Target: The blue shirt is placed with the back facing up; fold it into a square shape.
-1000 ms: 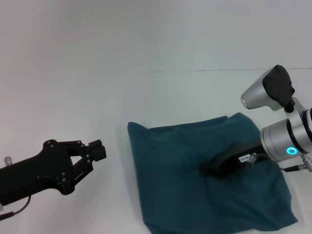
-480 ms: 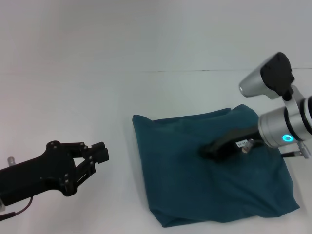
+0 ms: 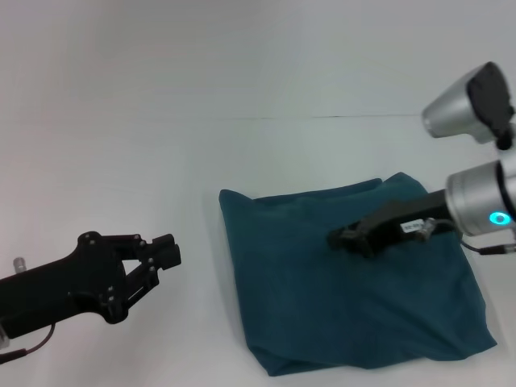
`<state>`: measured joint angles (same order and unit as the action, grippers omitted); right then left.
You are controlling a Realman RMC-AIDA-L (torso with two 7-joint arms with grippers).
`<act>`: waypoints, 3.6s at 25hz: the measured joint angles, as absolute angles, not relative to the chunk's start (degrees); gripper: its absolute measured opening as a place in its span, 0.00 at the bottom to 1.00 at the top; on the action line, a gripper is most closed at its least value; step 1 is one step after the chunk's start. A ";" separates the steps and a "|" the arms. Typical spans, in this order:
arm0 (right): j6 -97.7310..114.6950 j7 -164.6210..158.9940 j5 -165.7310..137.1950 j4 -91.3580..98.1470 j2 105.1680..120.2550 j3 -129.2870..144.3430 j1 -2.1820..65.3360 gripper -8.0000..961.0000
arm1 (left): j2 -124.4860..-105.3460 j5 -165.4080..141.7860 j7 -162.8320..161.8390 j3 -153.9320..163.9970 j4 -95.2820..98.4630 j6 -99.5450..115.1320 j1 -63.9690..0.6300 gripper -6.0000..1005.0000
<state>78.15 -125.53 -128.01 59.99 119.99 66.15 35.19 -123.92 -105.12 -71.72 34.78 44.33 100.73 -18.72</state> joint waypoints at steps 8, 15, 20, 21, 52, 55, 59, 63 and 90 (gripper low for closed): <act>84.82 -128.51 -130.02 67.76 119.55 63.34 31.07 0.04 | -123.99 -105.12 -71.72 35.08 44.26 100.63 -18.95 0.12; 82.47 -129.74 -135.54 66.69 119.87 63.58 31.41 0.04 | -124.02 -105.12 -71.50 35.32 42.93 99.95 -19.38 0.12; 79.41 -129.89 -137.24 63.75 119.88 63.91 32.93 0.04 | -124.02 -105.12 -71.37 35.33 42.89 99.88 -19.36 0.12; 79.04 -129.83 -137.41 62.80 119.88 63.97 33.49 0.05 | -124.02 -105.11 -71.34 35.33 42.88 99.79 -19.33 0.12; 79.27 -130.26 -131.84 65.60 119.99 68.53 37.37 0.16 | -123.92 -105.47 -70.69 35.33 42.89 99.45 -19.20 0.12; 80.66 -132.70 -132.68 69.62 119.82 68.33 34.99 0.17 | -123.92 -105.48 -70.60 35.33 42.89 99.44 -19.25 0.12; 84.26 -133.34 -134.03 70.04 119.65 66.42 34.28 0.34 | -123.92 -105.48 -70.45 35.33 42.89 99.39 -19.32 0.12; 83.91 -135.25 -139.65 68.93 120.14 67.49 34.45 0.54 | -123.96 -105.48 -70.30 35.41 42.89 99.36 -19.49 0.12; 71.93 -136.87 -142.27 55.86 120.15 76.32 42.13 0.63 | -124.02 -105.46 -70.02 35.46 42.80 99.28 -18.89 0.13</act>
<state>71.93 -136.87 -142.27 55.86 120.15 76.32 42.13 -124.02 -105.46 -70.02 35.46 42.80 99.28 -18.89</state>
